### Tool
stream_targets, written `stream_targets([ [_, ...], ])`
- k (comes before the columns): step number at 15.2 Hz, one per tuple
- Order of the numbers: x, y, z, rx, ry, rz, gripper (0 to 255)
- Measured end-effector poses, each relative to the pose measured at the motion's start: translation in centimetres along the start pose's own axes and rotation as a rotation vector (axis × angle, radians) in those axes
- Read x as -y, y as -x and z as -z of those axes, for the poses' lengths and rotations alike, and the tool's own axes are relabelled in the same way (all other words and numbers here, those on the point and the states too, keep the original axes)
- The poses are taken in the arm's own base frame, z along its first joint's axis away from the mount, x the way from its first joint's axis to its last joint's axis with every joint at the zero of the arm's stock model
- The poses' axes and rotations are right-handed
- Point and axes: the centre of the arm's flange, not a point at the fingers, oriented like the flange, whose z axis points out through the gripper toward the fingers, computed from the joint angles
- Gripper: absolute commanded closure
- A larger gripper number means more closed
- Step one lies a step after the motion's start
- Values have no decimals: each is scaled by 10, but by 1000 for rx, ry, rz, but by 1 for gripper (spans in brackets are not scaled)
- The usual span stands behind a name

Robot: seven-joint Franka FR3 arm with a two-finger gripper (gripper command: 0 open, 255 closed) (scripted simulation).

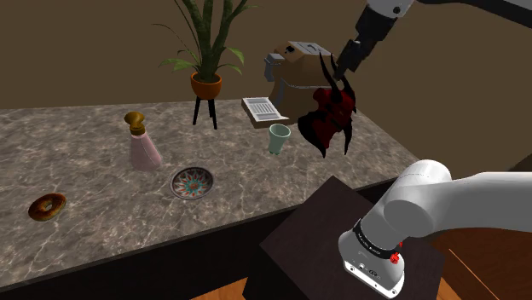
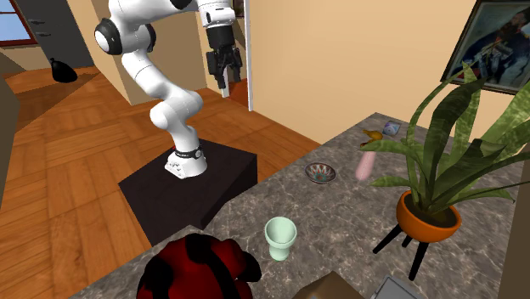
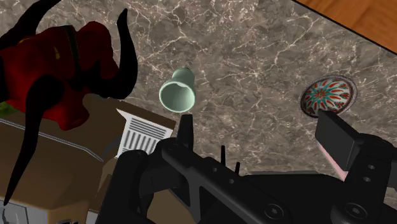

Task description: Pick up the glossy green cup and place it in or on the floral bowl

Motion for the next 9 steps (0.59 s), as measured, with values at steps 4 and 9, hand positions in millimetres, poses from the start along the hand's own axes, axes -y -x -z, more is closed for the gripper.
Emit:
stream_targets([
  [4, -4, -12, -24, 6, 0, 9, 0],
  [9, -18, -35, -85, 19, 2, 30, 0],
])
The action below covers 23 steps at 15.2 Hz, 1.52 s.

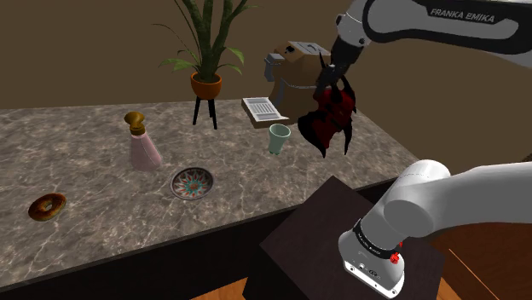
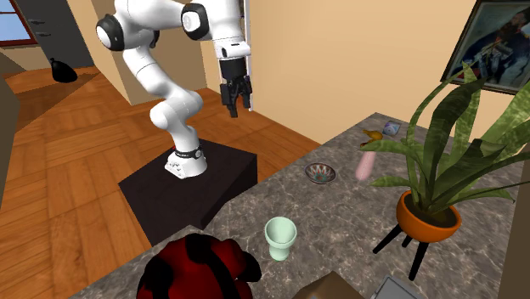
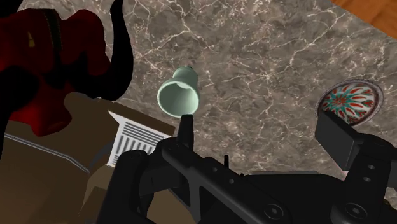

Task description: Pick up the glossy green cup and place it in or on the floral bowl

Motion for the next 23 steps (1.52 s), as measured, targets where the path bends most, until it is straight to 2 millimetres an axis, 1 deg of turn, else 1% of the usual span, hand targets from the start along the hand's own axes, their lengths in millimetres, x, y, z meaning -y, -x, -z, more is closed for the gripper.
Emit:
stream_targets([
  [4, -5, -22, -50, 10, 1, 17, 0],
  [6, -13, -30, -73, 15, 2, 25, 0],
  [9, -18, -47, -108, 22, 3, 38, 0],
  [12, -24, -60, -148, 30, 3, 51, 0],
  [14, -27, -72, -169, 34, 4, 60, 0],
  [17, -32, -85, -203, 42, 5, 73, 0],
  [18, -32, -91, -219, 44, 5, 77, 0],
  [22, -45, -110, -268, 54, 7, 94, 0],
  [23, -46, -114, -284, 57, 7, 98, 0],
])
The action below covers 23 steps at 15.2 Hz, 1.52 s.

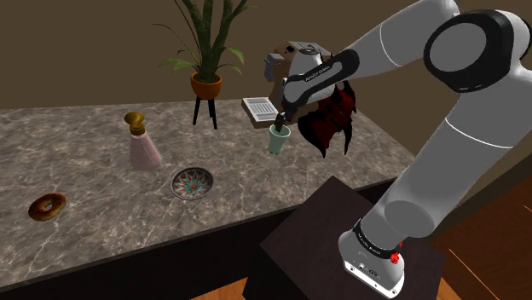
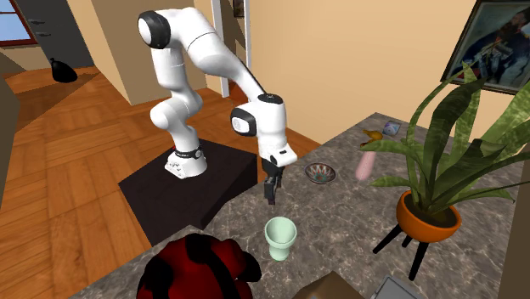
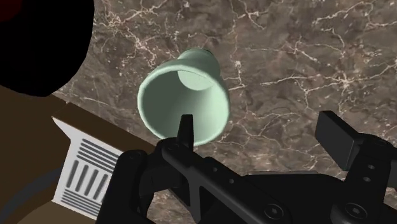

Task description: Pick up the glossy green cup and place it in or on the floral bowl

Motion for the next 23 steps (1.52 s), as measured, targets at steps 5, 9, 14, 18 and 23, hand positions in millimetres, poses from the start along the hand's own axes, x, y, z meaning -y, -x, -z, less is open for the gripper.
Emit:
stream_targets([
  [5, -7, -26, -57, 12, 2, 21, 0],
  [9, -13, -33, -86, 16, 2, 28, 0],
  [14, -13, -34, -112, 16, 2, 29, 0],
  [18, -13, -33, -116, 16, 2, 29, 0],
  [23, -13, -33, -117, 16, 3, 29, 255],
])
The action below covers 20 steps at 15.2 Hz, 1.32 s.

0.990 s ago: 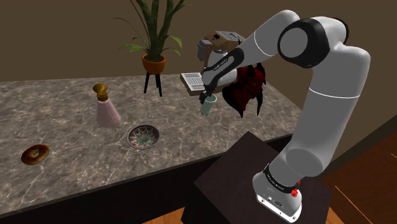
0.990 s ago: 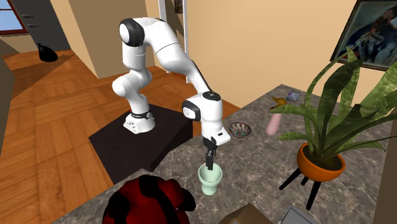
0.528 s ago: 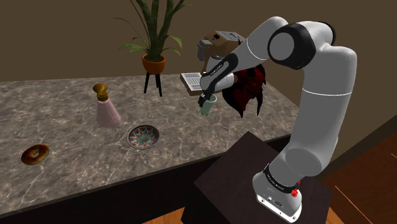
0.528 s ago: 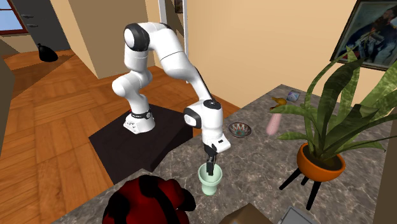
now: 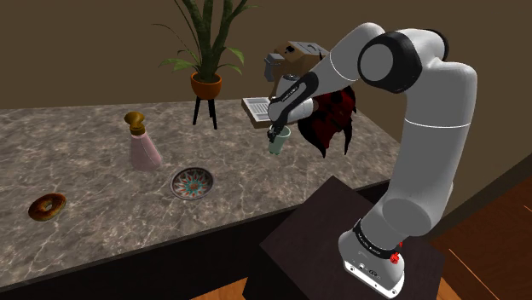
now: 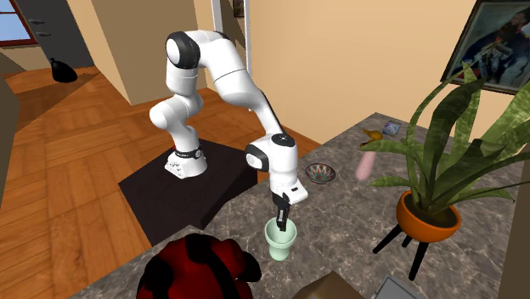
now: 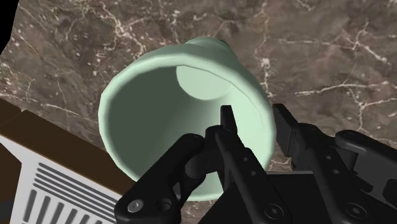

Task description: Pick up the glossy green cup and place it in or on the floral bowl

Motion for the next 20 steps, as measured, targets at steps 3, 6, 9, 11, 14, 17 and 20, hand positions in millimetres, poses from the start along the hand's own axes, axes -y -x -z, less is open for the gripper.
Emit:
stream_targets([
  [3, 0, 0, 1, -2, 1, 0, 255],
  [6, 0, 0, 1, -2, 1, -1, 255],
  [9, -1, 0, 3, -1, 1, 0, 255],
  [11, -1, 0, 11, 0, 0, 0, 255],
  [14, -3, -3, 26, 0, 0, 0, 255],
  [17, -6, -3, 42, 0, 0, 0, 255],
  [20, -7, -5, 58, 0, 0, 0, 255],
])
